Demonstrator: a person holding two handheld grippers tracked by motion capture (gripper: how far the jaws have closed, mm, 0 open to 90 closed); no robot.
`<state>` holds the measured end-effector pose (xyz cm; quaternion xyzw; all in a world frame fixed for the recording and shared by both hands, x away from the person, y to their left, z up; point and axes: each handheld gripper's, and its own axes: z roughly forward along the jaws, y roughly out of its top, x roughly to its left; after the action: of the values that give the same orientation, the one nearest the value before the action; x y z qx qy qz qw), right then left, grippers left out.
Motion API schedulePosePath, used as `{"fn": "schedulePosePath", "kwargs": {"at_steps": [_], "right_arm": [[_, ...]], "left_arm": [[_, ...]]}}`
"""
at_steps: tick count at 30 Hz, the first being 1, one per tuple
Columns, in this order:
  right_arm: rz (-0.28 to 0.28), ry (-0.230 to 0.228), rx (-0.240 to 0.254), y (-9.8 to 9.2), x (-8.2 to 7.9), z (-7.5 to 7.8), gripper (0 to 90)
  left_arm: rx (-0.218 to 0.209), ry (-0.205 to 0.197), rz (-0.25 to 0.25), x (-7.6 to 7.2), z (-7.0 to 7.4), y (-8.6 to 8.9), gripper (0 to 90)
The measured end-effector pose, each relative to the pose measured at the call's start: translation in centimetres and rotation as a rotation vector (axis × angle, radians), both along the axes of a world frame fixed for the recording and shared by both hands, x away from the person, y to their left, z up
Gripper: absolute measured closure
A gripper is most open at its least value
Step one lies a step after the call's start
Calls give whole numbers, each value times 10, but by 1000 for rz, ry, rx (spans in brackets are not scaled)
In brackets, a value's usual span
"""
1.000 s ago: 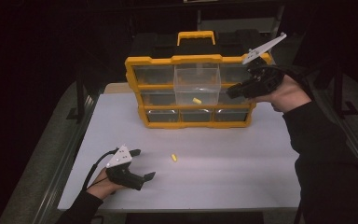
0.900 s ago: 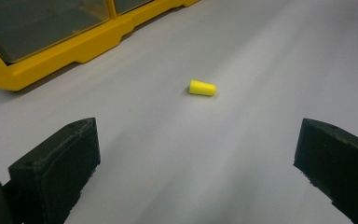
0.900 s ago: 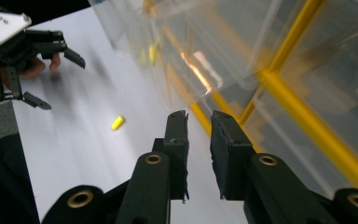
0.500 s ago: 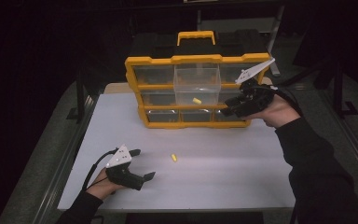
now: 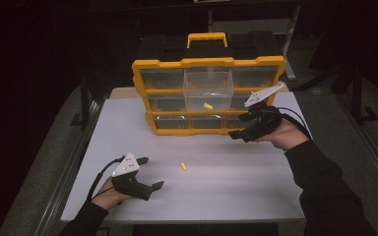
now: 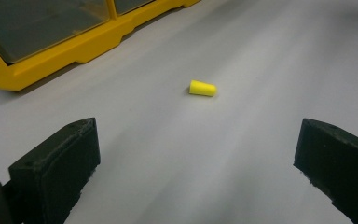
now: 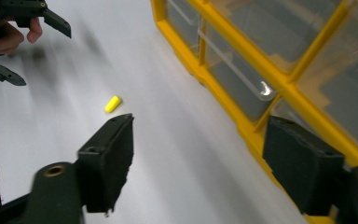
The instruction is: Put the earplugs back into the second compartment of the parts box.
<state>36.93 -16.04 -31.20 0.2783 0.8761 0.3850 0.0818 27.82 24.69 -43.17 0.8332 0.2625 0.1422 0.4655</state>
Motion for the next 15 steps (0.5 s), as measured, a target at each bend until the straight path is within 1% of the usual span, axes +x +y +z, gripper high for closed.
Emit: {"fn": "schedulePosePath", "kwargs": {"at_steps": [3, 7, 9, 11, 15], "right_arm": [[-6, 7, -2, 4, -1, -10, 179], [-6, 19, 3, 8, -3, -24, 170], [-9, 15, 2, 10, -3, -30, 170], [-15, 27, 7, 11, -4, -36, 170], [-20, 26, 21, 14, -6, -47, 170]], "left_arm": [[0, -1, 0, 0, 0, 0, 0], [-1, 0, -1, 0, 0, 0, 0], [-1, 1, -1, 0, 0, 0, 0], [-3, 2, -1, 0, 0, 0, 0], [-2, 3, -1, 0, 0, 0, 0]]}}
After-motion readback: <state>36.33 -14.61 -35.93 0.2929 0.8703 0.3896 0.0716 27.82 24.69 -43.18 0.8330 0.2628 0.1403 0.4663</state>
